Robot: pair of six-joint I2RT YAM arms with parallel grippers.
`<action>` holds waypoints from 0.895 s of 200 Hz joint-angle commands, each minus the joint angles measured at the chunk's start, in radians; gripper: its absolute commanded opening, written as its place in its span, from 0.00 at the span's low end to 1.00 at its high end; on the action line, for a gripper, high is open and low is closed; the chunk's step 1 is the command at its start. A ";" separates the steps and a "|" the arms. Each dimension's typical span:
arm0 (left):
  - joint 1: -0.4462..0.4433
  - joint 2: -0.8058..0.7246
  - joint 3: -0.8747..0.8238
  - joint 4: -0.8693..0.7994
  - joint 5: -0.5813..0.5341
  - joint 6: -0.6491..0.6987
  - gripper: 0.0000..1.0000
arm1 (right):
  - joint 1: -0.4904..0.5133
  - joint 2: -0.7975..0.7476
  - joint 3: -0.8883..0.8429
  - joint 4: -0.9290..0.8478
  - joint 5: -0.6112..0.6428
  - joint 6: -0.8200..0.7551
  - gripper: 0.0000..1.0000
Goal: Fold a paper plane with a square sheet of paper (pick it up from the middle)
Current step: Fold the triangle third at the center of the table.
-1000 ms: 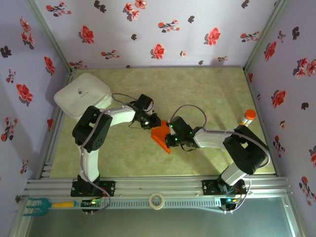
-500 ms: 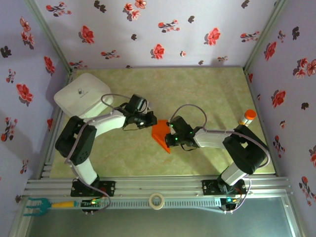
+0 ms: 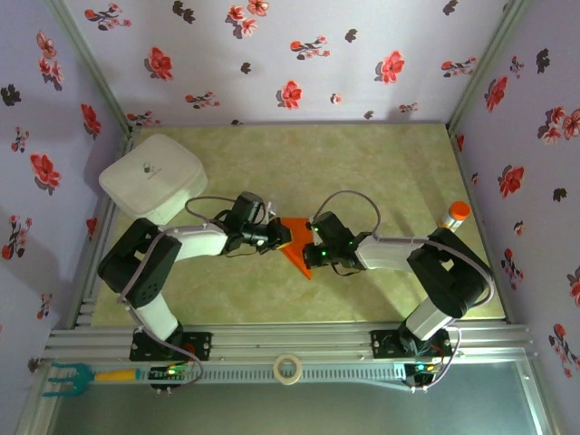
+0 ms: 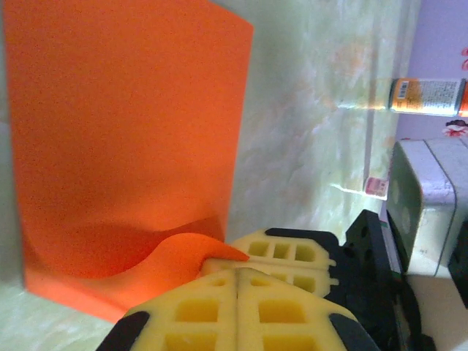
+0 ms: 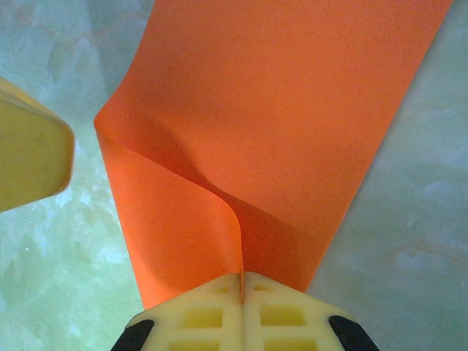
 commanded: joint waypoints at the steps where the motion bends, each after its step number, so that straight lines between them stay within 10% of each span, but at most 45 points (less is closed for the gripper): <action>1: -0.012 0.033 -0.016 0.066 0.030 -0.038 0.00 | -0.009 0.027 -0.017 -0.015 0.008 0.005 0.05; 179: -0.035 0.125 -0.045 0.034 0.013 -0.025 0.00 | -0.008 0.021 -0.018 -0.024 0.011 0.003 0.05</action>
